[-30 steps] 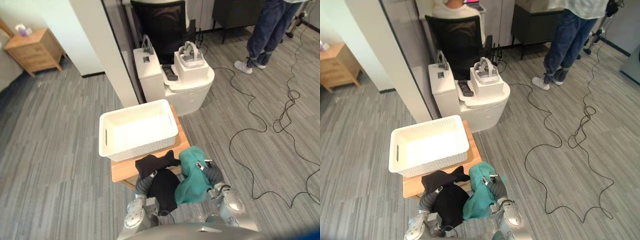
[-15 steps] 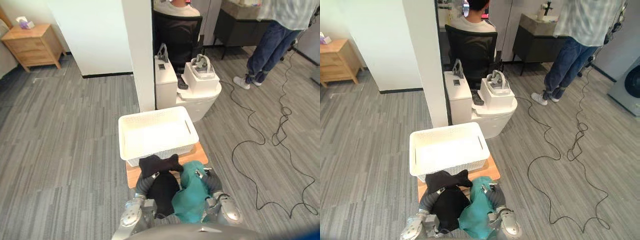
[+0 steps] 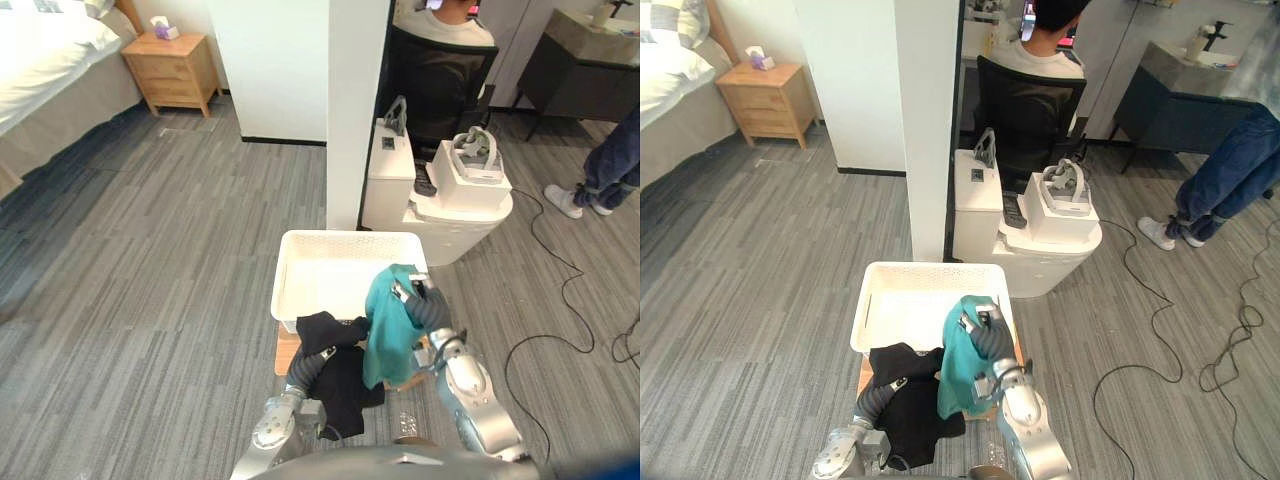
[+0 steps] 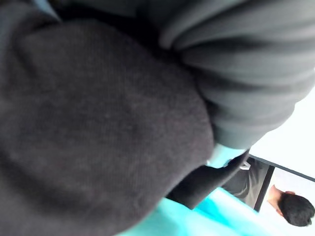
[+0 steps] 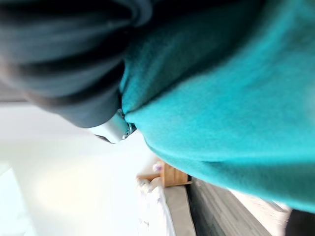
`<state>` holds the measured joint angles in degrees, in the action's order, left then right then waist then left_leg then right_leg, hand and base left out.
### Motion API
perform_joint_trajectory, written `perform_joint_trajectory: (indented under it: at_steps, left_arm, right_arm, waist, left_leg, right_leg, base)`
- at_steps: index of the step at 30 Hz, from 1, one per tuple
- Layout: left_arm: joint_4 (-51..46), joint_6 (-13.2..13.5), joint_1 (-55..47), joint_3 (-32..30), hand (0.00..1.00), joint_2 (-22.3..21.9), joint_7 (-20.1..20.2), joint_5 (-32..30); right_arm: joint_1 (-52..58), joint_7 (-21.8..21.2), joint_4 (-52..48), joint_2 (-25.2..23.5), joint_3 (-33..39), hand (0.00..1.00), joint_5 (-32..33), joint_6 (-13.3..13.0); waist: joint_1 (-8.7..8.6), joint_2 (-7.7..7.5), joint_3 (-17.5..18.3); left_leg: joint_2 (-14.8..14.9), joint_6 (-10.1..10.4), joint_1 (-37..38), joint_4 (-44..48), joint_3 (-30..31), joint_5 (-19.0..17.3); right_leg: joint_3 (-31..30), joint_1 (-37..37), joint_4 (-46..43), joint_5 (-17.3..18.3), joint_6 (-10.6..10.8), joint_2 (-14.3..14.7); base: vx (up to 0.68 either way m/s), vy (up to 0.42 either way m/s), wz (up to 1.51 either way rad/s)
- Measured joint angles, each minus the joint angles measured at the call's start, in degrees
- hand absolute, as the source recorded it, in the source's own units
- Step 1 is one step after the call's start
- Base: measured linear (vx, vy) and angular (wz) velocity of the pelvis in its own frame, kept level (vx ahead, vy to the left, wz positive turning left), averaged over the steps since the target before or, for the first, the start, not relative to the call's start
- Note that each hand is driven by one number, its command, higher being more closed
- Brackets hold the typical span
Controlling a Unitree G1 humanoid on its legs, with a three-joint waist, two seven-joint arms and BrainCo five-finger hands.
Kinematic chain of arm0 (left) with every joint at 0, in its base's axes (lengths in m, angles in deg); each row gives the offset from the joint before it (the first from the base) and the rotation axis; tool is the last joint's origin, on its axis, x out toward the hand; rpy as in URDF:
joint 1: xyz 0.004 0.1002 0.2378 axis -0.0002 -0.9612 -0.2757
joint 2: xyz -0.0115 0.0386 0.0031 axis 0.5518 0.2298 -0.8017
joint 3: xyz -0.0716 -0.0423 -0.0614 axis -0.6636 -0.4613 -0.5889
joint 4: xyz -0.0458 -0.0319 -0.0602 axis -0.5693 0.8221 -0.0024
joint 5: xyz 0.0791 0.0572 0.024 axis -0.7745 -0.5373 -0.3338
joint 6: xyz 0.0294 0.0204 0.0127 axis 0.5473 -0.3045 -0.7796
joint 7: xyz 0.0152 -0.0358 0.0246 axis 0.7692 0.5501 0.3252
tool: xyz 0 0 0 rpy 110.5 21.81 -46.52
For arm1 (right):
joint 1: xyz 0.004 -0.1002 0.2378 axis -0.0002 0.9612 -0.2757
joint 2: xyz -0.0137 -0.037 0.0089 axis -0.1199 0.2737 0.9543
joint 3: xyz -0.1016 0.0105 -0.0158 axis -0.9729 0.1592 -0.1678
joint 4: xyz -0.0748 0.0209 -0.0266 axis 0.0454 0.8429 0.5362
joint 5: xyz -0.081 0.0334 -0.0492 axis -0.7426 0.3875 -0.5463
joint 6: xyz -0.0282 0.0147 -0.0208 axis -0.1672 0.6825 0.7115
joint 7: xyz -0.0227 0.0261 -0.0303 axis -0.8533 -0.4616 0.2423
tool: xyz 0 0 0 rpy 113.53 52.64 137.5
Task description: Tidy the bed and pick cloth on bed and put in laundry
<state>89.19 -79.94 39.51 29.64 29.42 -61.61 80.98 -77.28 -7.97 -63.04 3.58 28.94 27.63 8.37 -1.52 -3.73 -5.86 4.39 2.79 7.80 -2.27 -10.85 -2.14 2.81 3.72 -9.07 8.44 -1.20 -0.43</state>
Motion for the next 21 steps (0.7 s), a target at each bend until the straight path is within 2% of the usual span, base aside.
perform_joint_trajectory:
  at_steps: [2, 6, 9, 11, 12, 14, 17, 21]
  left_arm:
    - [-0.01, -0.19, -0.06, -0.66, 1.0, 0.09, 0.0, 0.0]
    - [-1.12, -1.48, 0.11, -1.28, 1.0, 0.13, 0.02, -0.01]
    - [-1.12, -2.86, 0.14, -3.0, 1.0, -0.23, 0.08, 0.0]
    - [-1.13, -3.82, 0.17, -4.82, 1.0, -0.28, 0.19, 0.0]
    - [-1.12, -3.96, 0.2, -4.98, 1.0, -0.32, 0.32, 0.0]
    - [-1.12, -4.02, 0.26, -5.74, 1.0, 0.04, 1.24, -0.02]
    - [-1.06, -4.83, 0.28, -5.72, 1.0, 0.16, 1.82, -0.04]
    - [-1.0, -5.26, 0.13, -5.89, 1.0, 0.23, 3.72, -0.08]
  right_arm:
    - [-0.93, 0.05, -1.33, 0.74, 0.34, 1.0, -1.75, 1.08]
    - [-4.33, -0.17, -6.03, 5.42, 0.53, 1.0, -3.73, 4.52]
    - [-11.33, -0.96, -7.41, 7.72, 2.28, 1.0, -3.89, 7.85]
    - [-17.62, -1.37, -7.36, 9.73, 3.5, 1.0, -3.87, 11.43]
    - [-19.03, -1.38, -7.33, 10.16, 3.83, 1.0, -3.82, 12.27]
    - [-26.88, -1.3, -4.44, 11.86, 5.0, 1.0, -3.65, 16.0]
    - [-34.1, -1.15, 1.07, 13.37, 5.21, 1.0, -2.74, 19.68]
    - [-37.39, -1.15, 5.87, 13.37, 5.18, 1.0, -2.74, 21.39]
  waist:
    - [-0.05, -0.27, 0.25]
    - [0.96, -0.05, 0.56]
    - [1.06, 0.48, 0.96]
    - [1.62, 1.03, 1.46]
    - [1.7, 1.13, 1.53]
    - [2.23, 1.22, 1.66]
    - [2.75, 1.08, 1.75]
    - [3.99, 1.1, 1.76]
  left_leg:
    - [-0.37, -0.62, 0.3, -0.99, -0.02, 0.45]
    - [-0.98, -1.63, 0.4, -2.5, -0.18, 0.5]
    - [-1.46, -2.2, 0.7, -3.6, -1.07, 1.36]
    - [-1.81, -2.44, 0.68, -3.61, -1.08, 1.62]
    - [-1.83, -2.47, 0.66, -3.6, -1.08, 1.66]
    - [-1.89, -2.56, 0.52, -3.6, -0.89, 2.57]
    - [-1.97, -2.53, -0.07, -3.59, 0.04, 3.29]
    - [-2.03, -2.49, -0.03, -3.6, 0.65, 3.57]
  right_leg:
    - [-0.33, 0.86, 1.73, -0.55, 0.26, -0.26]
    - [-0.52, 1.01, 2.99, -2.01, 1.55, -0.77]
    - [-0.56, 1.0, 3.45, -2.41, 2.19, -1.31]
    - [-0.51, 1.27, 4.07, -2.81, 2.58, -1.66]
    - [-0.51, 1.32, 4.23, -2.92, 2.66, -1.7]
    - [-0.43, 1.79, 5.29, -3.61, 2.35, -1.74]
    - [0.06, 2.18, 6.43, -4.27, 2.33, -1.73]
    - [0.52, 2.73, 6.77, -4.28, 2.32, -1.76]
  base:
    - [-0.04, 0.046, -0.02]
    - [-0.06, 0.035, 0.01]
    - [-0.06, 0.033, 0.0]
    - [-0.04, 0.024, 0.01]
    - [-0.03, 0.02, 0.04]
    - [-0.02, 0.008, 0.04]
    - [-0.01, -0.009, 0.14]
    - [-0.01, -0.014, 0.12]
